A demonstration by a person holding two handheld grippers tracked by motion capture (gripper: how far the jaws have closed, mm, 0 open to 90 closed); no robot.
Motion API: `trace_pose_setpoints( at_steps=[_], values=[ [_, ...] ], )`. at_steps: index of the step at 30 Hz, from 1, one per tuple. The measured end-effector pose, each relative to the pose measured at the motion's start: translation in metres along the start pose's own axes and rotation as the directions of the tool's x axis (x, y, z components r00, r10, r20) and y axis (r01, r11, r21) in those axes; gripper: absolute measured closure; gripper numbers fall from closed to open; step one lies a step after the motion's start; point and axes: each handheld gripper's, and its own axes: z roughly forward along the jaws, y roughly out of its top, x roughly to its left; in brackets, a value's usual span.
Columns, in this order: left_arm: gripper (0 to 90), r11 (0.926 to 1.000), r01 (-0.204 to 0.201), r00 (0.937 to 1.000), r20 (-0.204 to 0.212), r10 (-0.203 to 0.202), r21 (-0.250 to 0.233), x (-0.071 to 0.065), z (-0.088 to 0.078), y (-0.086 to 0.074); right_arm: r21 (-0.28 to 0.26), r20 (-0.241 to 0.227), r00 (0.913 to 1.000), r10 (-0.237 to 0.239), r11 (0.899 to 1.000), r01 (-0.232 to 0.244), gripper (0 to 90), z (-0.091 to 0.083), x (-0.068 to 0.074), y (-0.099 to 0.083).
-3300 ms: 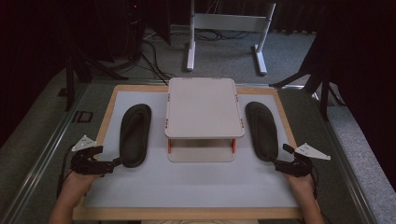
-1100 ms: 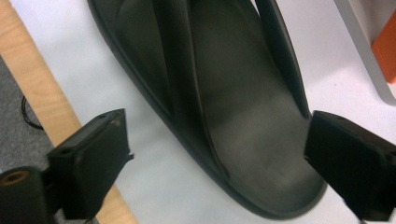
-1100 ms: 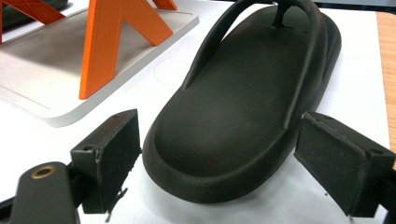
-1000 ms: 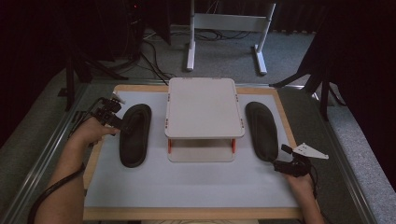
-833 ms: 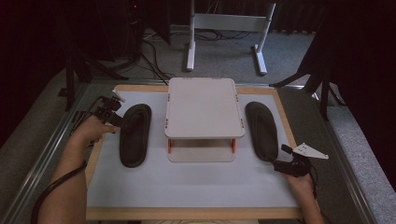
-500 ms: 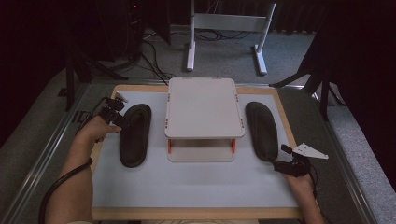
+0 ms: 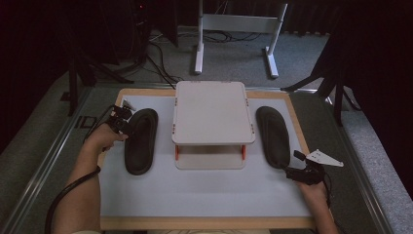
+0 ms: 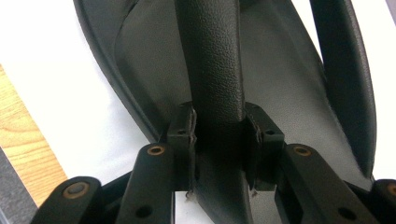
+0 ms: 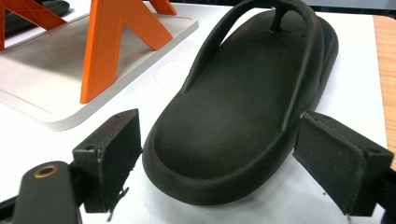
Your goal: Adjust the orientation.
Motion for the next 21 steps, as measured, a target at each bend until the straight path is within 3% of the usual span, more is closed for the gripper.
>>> trace_pose_setpoints(
  at_steps=[4, 5, 6, 7, 14, 21],
  values=[
    [71.0, 0.9996, 0.022, 0.9998, 0.001, -0.022, -0.017, 0.000, -0.002, -0.001, -0.003, -0.009, 1.0000, -0.004, 1.000, 0.004, 12.7, -0.001, 0.000, 0.000],
    [71.5, 0.9981, 0.058, 0.9983, -0.006, -0.058, -0.021, 0.000, -0.003, -0.001, -0.001, -0.003, 1.0000, -0.001, 1.000, 0.001, 12.6, 0.000, 0.000, 0.000],
    [71.8, 0.9981, 0.058, 0.9983, -0.006, -0.058, -0.021, 0.000, -0.003, -0.001, -0.001, -0.003, 1.0000, -0.001, 1.000, 0.001, 12.6, 0.000, 0.000, 0.000],
    [72.0, 0.9961, 0.085, 0.9960, -0.024, -0.086, -0.022, 0.000, -0.005, -0.001, -0.007, -0.008, 1.0000, 0.003, 1.000, -0.003, 11.9, -0.001, -0.001, 0.000],
    [72.2, 0.9949, 0.084, 0.9954, -0.041, -0.086, -0.056, -0.003, -0.020, -0.002, -0.045, 0.021, 0.9995, 0.025, 0.999, -0.024, 11.5, -0.004, -0.002, 0.000],
    [72.8, 0.9877, 0.112, 0.9926, -0.035, -0.116, -0.109, -0.004, -0.047, -0.007, -0.004, 0.013, 0.9997, -0.018, 1.000, 0.018, 12.2, 0.000, 0.002, 0.000]
  ],
)
